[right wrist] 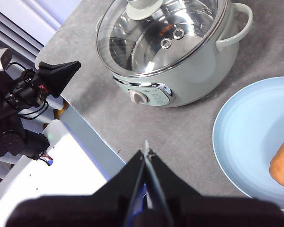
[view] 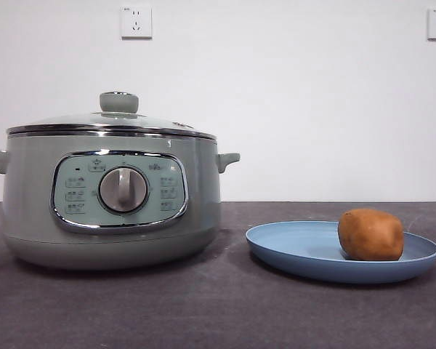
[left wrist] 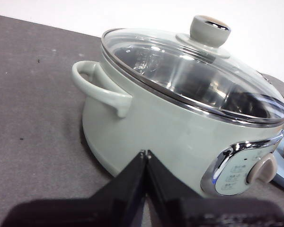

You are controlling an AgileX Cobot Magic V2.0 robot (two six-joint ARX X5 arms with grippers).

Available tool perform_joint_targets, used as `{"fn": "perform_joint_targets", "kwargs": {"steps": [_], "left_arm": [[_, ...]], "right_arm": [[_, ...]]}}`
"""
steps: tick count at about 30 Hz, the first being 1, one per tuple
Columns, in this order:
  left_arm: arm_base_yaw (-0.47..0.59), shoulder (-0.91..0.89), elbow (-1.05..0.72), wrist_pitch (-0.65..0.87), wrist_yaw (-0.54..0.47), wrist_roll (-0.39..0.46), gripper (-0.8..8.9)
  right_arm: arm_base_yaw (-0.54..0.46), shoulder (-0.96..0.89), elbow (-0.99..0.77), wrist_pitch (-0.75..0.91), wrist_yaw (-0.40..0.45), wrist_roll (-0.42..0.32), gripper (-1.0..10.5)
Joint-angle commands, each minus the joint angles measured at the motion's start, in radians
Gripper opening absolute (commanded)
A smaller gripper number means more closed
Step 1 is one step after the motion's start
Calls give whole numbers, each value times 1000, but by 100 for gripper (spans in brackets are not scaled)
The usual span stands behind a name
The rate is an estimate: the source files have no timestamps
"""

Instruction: Take the potato out from the steamer,put the potato on the plate,close the lid

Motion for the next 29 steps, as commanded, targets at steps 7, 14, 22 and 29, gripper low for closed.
{"fn": "perform_joint_targets", "kwargs": {"steps": [7, 14, 22, 29], "left_arm": [[3, -3, -13, 0, -3, -4, -3], [3, -3, -13, 0, -3, -4, -4], [3, -3, -13, 0, -3, -4, -4], [3, -3, -13, 0, -3, -4, -3]], "right_arm": [[2, -3, 5, 0, -5, -4, -1], [-45, -77, -8, 33, 124, -243, -1], [-188, -323, -303, 443, 105, -151, -1], [-335, -570, -740, 789, 201, 25, -1]]}}
